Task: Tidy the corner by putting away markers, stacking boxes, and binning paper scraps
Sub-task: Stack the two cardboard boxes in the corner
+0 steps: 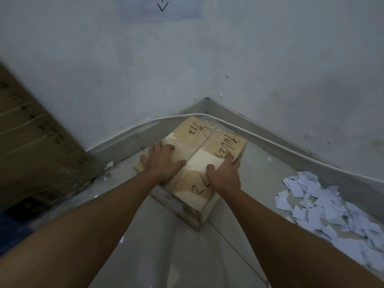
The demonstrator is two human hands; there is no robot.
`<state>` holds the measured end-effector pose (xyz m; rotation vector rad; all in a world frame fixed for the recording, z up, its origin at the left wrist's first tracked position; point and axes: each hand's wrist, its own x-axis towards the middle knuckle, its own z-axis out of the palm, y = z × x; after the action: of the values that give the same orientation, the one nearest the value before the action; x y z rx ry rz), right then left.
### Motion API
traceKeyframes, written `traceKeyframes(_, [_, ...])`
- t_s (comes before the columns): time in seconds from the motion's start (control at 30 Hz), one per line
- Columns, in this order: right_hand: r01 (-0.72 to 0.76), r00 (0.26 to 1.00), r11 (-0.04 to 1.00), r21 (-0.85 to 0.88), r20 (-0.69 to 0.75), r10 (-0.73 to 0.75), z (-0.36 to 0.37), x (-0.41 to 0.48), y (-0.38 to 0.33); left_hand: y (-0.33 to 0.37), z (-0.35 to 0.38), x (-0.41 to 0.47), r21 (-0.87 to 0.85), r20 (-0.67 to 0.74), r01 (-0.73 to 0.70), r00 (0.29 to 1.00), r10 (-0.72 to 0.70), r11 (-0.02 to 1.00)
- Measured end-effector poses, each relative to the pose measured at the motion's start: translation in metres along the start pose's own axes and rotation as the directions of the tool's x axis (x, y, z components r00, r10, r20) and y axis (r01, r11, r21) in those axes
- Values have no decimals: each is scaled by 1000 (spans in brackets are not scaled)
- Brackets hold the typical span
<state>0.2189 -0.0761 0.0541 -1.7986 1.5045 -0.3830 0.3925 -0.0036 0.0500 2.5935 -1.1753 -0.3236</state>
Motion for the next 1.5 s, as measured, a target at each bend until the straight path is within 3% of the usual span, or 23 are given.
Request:
traceKeyframes(0.1, [39, 999, 994, -101, -33, -42, 3, -5, 0, 11, -5, -27, 98, 184, -55, 982, 37, 994])
traceKeyframes(0.2, [97, 994, 979, -177, -30, -104, 0, -8, 3, 26, -5, -53, 111, 390, -42, 921, -5, 993])
traceKeyframes(0.3, [151, 988, 965, -213, -6, -156, -5, -9, 7, 37, 6, -75, 129, 467, -32, 884, -32, 991])
traceKeyframes(0.53, [264, 964, 953, -152, 69, -256, -14, -8, 11, 30, 21, -73, 26, 319, -160, 937, 144, 987])
traceKeyframes(0.67, [309, 950, 946, -95, 74, -303, -14, 3, 14, 21, 20, -53, 120, 226, -247, 950, 215, 962])
traceKeyframes(1.03, [234, 970, 963, 136, 36, -241, 9, 59, 2, 39, 22, 13, 66, 220, -280, 940, 260, 958])
traceKeyframes(1.23, [127, 992, 948, 292, -64, -113, 28, 93, -8, 44, 27, 58, -1, 224, -276, 937, 270, 961])
traceKeyframes(1.5, [153, 987, 929, 336, -105, -124, 47, 121, -8, 44, 27, 79, -111, 207, -272, 934, 290, 956])
